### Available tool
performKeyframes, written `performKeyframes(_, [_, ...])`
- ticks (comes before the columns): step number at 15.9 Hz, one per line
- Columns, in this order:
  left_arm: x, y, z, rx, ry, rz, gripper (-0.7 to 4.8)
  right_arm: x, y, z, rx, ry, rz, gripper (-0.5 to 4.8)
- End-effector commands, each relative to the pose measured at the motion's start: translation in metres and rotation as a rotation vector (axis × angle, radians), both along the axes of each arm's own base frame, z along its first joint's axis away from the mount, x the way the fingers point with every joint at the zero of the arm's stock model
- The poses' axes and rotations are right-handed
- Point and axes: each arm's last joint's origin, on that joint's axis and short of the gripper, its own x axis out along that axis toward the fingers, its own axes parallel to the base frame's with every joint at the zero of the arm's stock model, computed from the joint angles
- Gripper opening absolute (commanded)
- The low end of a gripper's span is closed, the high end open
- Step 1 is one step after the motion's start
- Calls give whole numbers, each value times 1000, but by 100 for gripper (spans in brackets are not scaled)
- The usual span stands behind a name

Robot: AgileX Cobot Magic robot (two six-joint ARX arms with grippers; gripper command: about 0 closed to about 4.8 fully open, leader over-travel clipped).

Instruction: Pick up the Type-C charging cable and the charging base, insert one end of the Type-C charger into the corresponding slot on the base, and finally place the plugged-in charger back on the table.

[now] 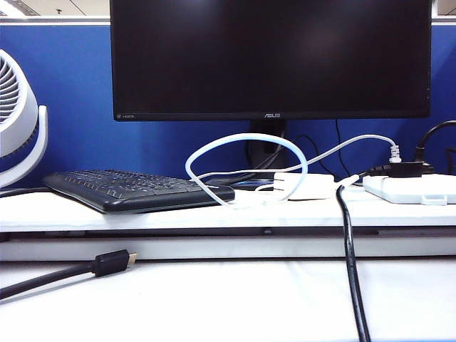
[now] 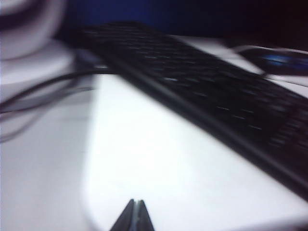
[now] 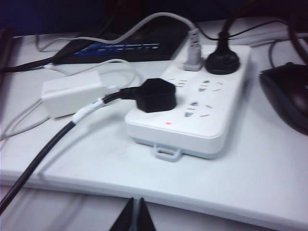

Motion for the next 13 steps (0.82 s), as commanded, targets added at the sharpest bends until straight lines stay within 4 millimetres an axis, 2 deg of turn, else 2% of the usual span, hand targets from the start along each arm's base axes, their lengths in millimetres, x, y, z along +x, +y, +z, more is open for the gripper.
performKeyframes(1, [1, 14, -1, -1, 11, 146, -1, 2, -8, -3, -4, 7, -87, -5])
performKeyframes(10, [1, 15, -2, -1, 21, 149, -1, 2, -9, -2, 3, 7, -77, -5])
performKeyframes(13, [1, 13, -2, -10, 24, 91, -1, 2, -9, -2, 3, 6, -77, -5])
